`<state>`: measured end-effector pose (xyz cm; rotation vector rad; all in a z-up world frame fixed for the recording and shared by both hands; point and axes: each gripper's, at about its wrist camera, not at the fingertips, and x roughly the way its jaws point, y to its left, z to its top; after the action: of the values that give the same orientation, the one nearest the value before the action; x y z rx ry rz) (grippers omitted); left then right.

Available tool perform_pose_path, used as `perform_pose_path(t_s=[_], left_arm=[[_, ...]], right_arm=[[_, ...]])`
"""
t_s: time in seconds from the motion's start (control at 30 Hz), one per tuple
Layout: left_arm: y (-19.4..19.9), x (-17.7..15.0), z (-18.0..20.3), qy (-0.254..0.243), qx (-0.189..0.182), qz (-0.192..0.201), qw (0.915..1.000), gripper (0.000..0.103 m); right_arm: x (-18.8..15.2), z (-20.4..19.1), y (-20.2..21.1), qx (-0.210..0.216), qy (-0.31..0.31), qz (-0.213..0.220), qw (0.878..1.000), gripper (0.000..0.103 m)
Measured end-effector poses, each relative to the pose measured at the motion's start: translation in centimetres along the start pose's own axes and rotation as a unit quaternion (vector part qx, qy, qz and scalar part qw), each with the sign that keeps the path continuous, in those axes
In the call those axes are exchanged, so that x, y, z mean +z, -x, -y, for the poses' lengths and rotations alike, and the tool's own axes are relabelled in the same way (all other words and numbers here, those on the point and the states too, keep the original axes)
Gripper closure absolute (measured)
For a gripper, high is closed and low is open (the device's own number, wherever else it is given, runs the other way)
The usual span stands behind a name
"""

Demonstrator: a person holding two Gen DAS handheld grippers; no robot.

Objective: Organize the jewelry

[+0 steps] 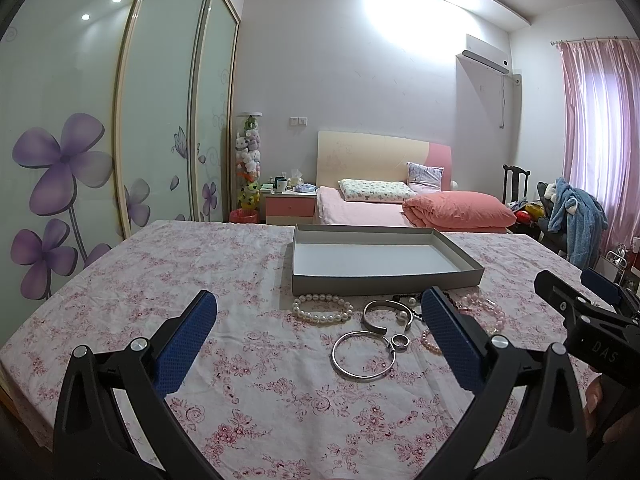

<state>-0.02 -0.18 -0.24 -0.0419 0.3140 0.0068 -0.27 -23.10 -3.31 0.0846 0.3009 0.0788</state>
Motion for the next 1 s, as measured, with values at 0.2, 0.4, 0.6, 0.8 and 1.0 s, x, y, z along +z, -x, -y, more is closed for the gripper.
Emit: perform_pose_path(t_s=[0.2,0.4,0.6,0.8,1.0], left_arm=[[0.1,-0.5,0.3,0.000,0.002,-0.003,1.0000,0.002],[0.3,-1.8,1.0,0.000,0.002,-0.004,1.0000,0.002],[0.1,-1.5,0.9,0.001,0.001,-0.005,1.0000,0.002],[0.2,-1.8,1.0,0.002,0.002,-0.009,1.0000,0.002],[-0.4,-2.0,0.6,0.004,0.003,-0.024,0.9997,0.002]], right_arm=[[0.0,0.0,0.0,0.000,0.000,-0.001,1.000,0.004],[0.0,0.0,-0.1,0.000,0.000,0.000,1.000,0.004],[0.0,0.0,-0.1,0.000,0.000,-0.001,1.000,0.004],[0.0,0.0,-0.2,0.000,0.000,-0.003,1.000,0.004],[-0.5,0.0,-1.2,-0.003,0.002,-0.018,1.000,0.004]])
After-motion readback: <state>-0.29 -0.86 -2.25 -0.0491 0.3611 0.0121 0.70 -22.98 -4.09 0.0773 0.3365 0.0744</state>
